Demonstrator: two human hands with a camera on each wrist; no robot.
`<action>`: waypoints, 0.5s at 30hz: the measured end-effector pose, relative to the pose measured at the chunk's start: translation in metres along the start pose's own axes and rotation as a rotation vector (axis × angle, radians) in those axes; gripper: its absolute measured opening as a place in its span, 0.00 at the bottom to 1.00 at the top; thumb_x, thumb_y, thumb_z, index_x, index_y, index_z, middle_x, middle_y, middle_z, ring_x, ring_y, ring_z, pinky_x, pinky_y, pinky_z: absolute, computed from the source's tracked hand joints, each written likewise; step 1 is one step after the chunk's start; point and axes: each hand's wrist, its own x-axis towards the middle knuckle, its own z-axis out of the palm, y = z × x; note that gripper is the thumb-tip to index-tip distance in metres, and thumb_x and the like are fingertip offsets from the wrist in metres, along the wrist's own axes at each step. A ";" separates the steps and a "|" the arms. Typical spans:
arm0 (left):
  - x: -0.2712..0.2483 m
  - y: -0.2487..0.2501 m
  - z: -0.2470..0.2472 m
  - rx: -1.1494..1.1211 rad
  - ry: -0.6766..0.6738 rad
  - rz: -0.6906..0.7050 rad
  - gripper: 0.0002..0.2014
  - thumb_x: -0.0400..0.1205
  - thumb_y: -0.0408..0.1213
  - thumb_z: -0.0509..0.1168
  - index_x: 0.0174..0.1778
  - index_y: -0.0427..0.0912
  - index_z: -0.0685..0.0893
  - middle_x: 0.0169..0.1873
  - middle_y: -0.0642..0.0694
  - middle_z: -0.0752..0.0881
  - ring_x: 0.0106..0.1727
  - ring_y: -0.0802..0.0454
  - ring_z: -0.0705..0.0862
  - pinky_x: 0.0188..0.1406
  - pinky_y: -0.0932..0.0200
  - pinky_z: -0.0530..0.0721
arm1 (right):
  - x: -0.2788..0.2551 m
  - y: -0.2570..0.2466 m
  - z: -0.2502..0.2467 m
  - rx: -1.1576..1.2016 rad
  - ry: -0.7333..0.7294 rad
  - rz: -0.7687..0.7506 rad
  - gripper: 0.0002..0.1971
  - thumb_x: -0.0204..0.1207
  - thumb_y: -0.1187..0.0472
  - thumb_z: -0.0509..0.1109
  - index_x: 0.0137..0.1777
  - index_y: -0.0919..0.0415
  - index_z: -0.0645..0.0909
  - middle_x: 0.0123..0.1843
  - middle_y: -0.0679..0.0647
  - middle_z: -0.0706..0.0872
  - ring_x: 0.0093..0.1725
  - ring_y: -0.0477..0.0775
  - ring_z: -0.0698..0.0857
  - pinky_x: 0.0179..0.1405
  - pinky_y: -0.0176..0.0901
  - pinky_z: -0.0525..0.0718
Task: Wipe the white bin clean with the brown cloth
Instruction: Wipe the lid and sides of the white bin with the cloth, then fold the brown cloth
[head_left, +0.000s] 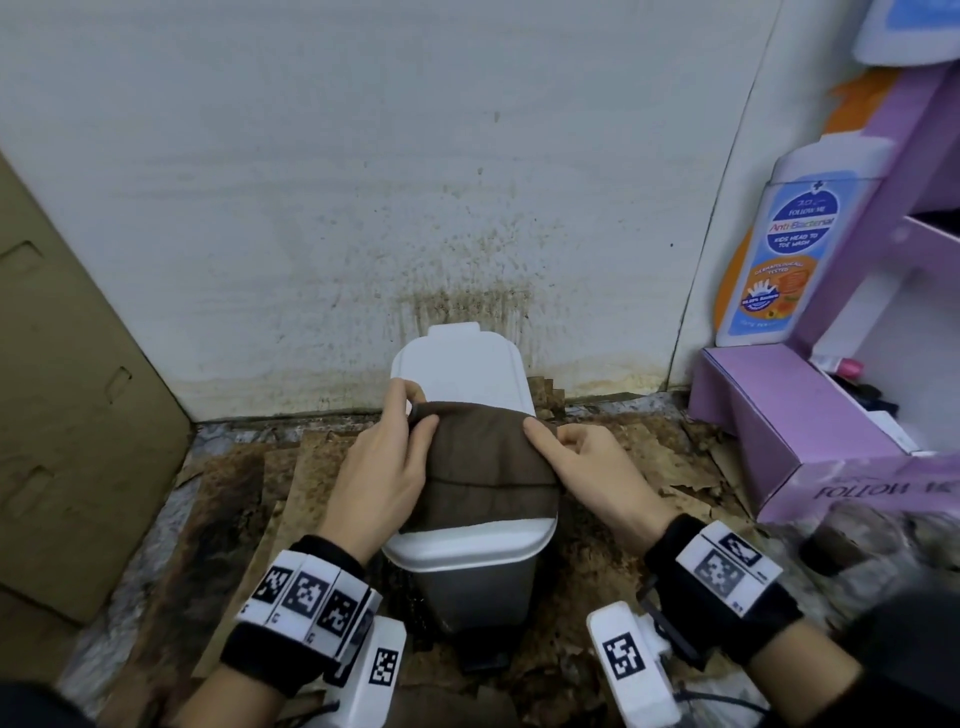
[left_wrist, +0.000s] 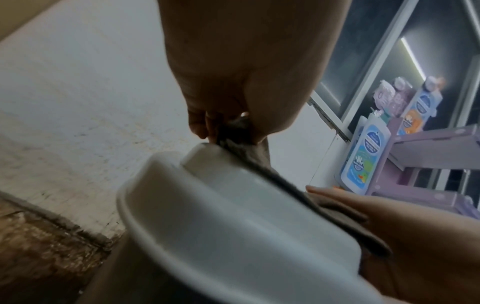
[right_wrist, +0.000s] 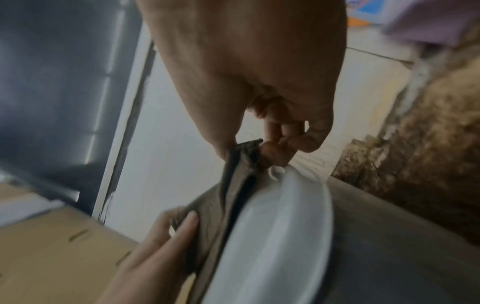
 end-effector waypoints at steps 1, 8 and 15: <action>0.000 -0.001 0.000 -0.014 0.017 0.000 0.05 0.91 0.44 0.57 0.57 0.51 0.67 0.33 0.46 0.84 0.34 0.51 0.84 0.30 0.48 0.77 | 0.001 0.002 0.000 -0.060 0.014 -0.028 0.35 0.78 0.31 0.67 0.47 0.68 0.87 0.42 0.62 0.92 0.44 0.61 0.91 0.44 0.50 0.84; 0.006 -0.007 0.004 0.004 0.106 -0.060 0.13 0.89 0.49 0.61 0.46 0.43 0.79 0.35 0.50 0.85 0.37 0.61 0.83 0.34 0.50 0.79 | -0.013 -0.022 -0.011 -0.337 0.121 -0.267 0.22 0.87 0.40 0.62 0.38 0.56 0.73 0.30 0.47 0.76 0.27 0.38 0.76 0.27 0.33 0.71; 0.034 0.040 0.006 -0.064 0.108 0.037 0.12 0.90 0.49 0.59 0.49 0.47 0.80 0.40 0.52 0.86 0.41 0.62 0.84 0.37 0.57 0.82 | -0.020 -0.049 -0.066 -0.511 0.167 -0.383 0.19 0.88 0.40 0.60 0.42 0.52 0.73 0.32 0.49 0.79 0.32 0.46 0.79 0.31 0.38 0.74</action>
